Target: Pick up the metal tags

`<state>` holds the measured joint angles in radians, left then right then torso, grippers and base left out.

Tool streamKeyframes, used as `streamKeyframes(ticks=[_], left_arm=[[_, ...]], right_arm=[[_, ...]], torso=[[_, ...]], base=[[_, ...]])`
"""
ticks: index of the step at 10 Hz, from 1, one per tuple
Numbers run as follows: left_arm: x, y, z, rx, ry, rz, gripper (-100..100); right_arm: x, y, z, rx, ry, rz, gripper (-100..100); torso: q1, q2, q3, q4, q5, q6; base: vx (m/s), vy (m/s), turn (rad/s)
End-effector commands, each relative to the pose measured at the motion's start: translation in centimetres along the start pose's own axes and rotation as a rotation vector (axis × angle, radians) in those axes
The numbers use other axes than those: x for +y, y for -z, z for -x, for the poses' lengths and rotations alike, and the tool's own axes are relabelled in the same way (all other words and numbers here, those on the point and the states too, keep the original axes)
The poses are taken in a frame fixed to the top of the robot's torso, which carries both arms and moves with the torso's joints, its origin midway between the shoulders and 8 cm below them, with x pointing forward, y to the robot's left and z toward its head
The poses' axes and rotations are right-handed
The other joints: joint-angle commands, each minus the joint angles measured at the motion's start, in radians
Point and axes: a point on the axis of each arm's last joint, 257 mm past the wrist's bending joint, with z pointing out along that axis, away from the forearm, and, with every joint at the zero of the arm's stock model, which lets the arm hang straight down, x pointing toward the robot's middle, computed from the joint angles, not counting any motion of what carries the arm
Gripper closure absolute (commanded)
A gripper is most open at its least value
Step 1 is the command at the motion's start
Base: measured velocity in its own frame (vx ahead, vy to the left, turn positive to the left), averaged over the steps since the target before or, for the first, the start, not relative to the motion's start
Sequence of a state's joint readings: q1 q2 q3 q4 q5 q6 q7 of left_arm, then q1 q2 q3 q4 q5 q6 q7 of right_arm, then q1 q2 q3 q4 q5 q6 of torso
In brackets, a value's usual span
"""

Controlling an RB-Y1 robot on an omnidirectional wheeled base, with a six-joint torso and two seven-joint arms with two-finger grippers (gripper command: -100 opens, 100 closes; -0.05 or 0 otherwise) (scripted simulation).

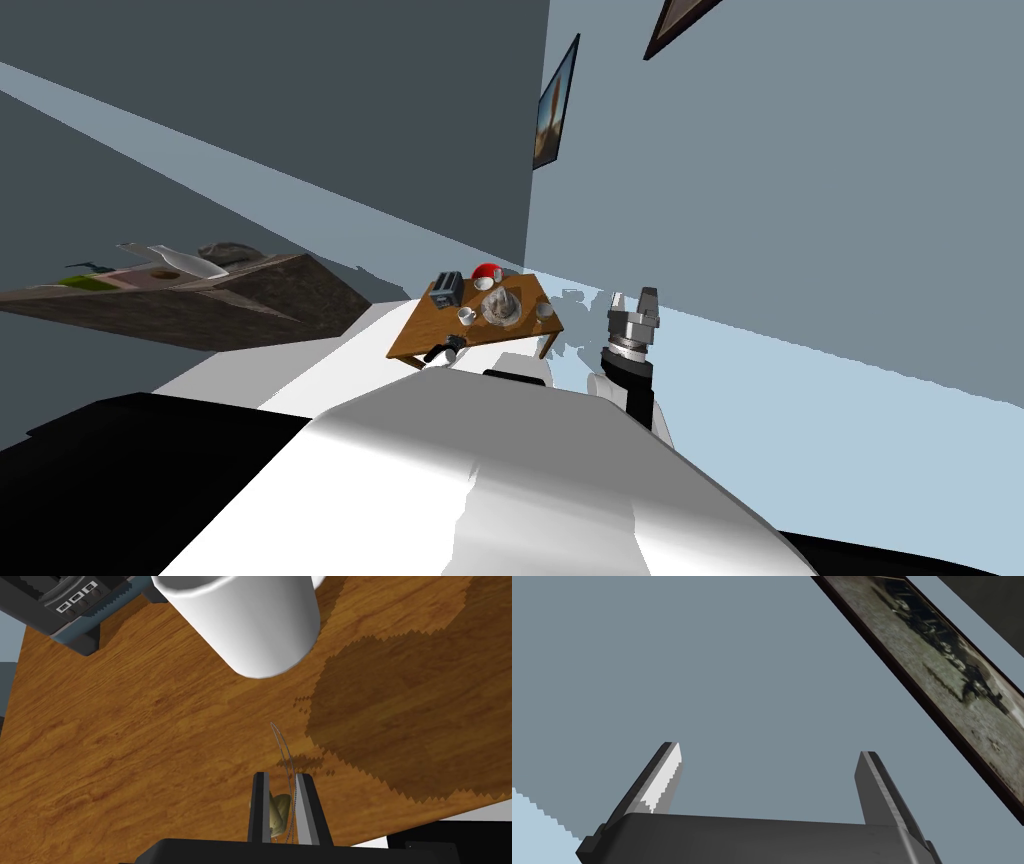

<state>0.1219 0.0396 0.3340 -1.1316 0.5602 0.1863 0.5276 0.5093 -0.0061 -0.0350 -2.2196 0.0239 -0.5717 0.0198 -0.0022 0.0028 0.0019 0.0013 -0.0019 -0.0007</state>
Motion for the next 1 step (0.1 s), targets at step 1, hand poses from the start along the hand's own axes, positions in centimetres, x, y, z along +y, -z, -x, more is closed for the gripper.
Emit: streamKeyframes(ticks=[1], left_arm=[[0.00, 0.00, 0.00, 0.000, 0.000, 0.000, 0]], right_arm=[[0.00, 0.00, 0.00, 0.000, 0.000, 0.000, 0]], torso=[[0.000, 0.000, 0.000, 0.000, 0.000, 0.000]], base=[[-0.005, -0.005, 0.000]])
